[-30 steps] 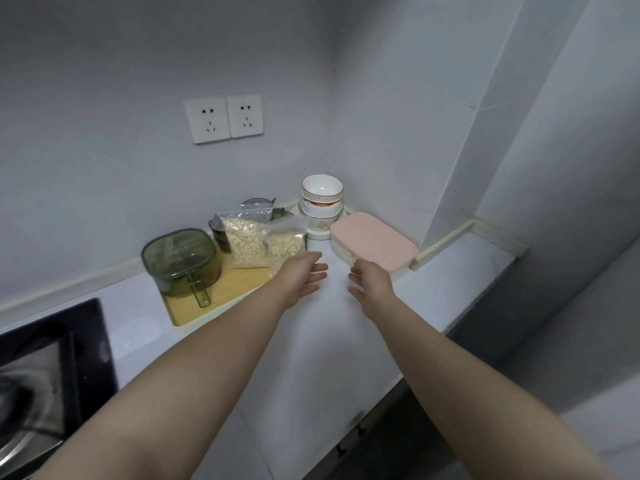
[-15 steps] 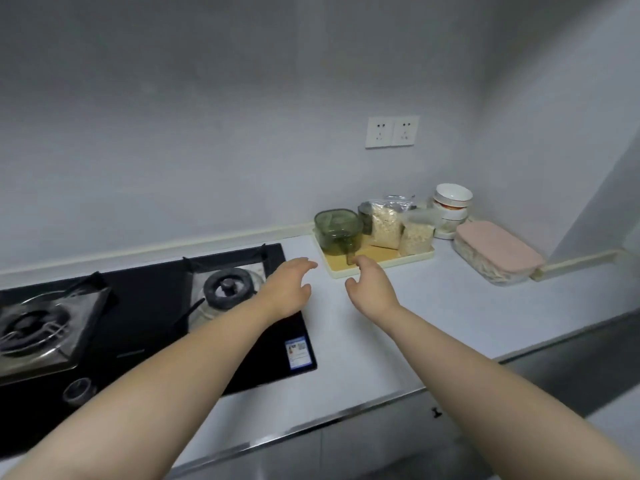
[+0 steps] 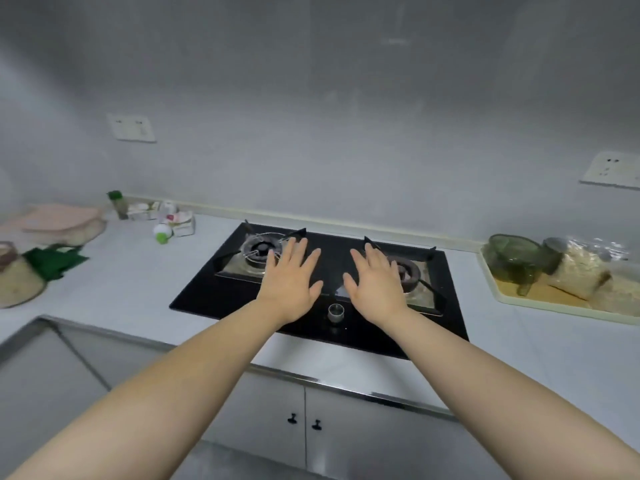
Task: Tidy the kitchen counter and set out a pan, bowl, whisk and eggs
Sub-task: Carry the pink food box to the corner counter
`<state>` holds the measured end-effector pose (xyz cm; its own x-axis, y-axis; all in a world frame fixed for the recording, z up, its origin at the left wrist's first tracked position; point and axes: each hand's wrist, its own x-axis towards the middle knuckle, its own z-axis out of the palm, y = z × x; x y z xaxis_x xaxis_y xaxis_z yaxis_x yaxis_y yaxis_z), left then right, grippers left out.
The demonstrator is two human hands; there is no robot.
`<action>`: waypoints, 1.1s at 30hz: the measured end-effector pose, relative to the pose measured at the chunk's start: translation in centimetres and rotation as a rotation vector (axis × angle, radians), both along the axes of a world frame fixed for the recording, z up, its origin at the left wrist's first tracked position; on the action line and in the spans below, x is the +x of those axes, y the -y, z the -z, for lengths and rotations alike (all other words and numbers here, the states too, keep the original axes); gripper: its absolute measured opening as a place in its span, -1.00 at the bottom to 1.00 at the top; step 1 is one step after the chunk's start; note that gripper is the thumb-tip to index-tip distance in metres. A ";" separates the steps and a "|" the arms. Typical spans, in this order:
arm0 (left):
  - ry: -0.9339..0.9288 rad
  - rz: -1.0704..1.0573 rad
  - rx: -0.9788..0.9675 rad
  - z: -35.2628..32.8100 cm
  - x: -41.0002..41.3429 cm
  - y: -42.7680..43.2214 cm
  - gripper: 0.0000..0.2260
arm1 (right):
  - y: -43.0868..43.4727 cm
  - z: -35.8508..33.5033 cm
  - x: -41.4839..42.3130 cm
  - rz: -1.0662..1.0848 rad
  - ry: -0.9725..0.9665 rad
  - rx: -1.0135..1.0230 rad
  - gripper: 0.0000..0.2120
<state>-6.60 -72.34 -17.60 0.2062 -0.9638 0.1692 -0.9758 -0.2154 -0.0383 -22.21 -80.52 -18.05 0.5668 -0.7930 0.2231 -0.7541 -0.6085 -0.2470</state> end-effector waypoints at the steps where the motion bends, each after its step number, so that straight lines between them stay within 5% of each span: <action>1: -0.001 -0.036 -0.016 0.0 1.4 -1.0 -0.44 | -0.4 0.0 1.7 -0.032 -0.022 -0.015 -0.44; 13: 0.071 -0.385 0.012 1.8 17.4 -7.7 -0.41 | -2.0 1.4 21.6 -0.325 -0.121 -0.154 -0.39; 33: 0.141 -0.657 0.213 2.6 44.5 -8.7 -0.42 | 0.4 3.1 53.5 -0.645 -0.111 -0.113 -0.41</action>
